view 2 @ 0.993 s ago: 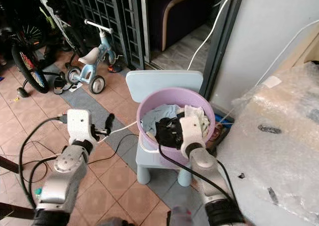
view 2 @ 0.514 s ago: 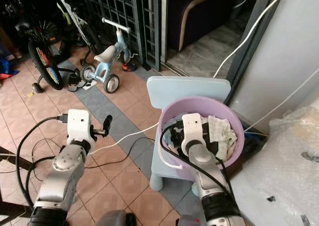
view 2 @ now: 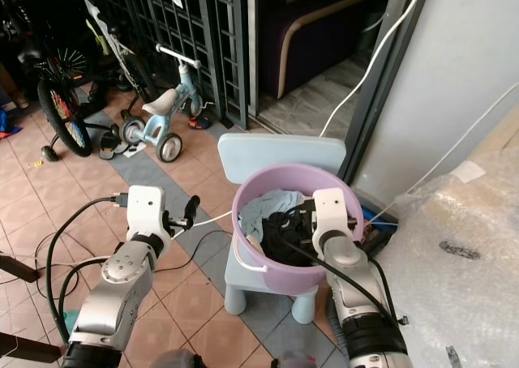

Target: Clothes washing

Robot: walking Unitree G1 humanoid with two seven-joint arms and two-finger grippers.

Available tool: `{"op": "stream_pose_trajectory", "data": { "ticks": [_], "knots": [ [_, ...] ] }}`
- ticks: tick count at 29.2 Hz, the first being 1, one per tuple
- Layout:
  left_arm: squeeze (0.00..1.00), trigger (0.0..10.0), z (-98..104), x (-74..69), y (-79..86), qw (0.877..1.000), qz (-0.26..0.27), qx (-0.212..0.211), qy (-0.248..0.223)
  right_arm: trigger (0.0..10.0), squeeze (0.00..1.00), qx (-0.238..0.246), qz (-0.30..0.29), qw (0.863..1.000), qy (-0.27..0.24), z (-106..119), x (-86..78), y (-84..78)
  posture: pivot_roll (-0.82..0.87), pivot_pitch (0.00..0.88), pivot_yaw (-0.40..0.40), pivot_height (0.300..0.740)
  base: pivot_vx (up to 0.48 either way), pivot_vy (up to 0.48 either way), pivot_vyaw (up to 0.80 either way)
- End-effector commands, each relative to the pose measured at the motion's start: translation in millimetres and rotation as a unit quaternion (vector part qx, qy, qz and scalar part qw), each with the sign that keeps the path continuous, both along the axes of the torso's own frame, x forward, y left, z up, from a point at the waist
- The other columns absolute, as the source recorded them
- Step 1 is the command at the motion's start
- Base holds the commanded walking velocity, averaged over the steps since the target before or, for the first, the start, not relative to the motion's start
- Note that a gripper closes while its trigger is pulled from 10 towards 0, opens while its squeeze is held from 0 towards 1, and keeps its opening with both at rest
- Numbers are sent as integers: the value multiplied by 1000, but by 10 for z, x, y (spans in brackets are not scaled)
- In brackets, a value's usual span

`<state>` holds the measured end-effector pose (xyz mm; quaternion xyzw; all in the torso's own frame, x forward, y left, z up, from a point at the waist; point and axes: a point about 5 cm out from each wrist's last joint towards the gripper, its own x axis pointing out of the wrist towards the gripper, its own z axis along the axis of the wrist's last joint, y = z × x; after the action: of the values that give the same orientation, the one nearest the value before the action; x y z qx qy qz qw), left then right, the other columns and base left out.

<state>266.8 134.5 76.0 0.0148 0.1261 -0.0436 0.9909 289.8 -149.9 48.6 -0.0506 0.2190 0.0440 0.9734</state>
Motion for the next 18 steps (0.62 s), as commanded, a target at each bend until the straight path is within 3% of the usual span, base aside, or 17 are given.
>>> {"op": "stream_pose_trajectory", "data": {
  "ticks": [1, 4, 7, 10, 18],
  "knots": [
    [0, 10000, 47, 8, 2, 1000, 11, -15, -8, 10000, 0, -1, 9, 1000, 2, 12, 14, 6, -45, 72, 24, 740, 0, 0, 0],
    [0, 10000, 43, 3, 22, 1000, 19, -17, -5, 10000, 0, -6, 20, 1000, 6, 6, 11, 18, -45, 72, 24, 740, 0, 0, 0],
    [0, 10000, 28, -14, 59, 1000, 27, -10, 0, 10000, 0, 14, 33, 998, 42, -71, -22, 38, -40, 77, 22, 740, 0, 0, 0],
    [0, 10000, 32, -51, 76, 1000, 29, -5, 3, 10000, 0, 7, 29, 997, 69, -139, -15, -39, -24, 92, 18, 740, 0, 0, 0],
    [0, 10000, 44, -155, 182, 999, 39, 3, 12, 10000, 0, 9, 28, 996, 82, -167, 39, -90, 6, 136, 12, 740, 0, 0, 0]
  ]
}}
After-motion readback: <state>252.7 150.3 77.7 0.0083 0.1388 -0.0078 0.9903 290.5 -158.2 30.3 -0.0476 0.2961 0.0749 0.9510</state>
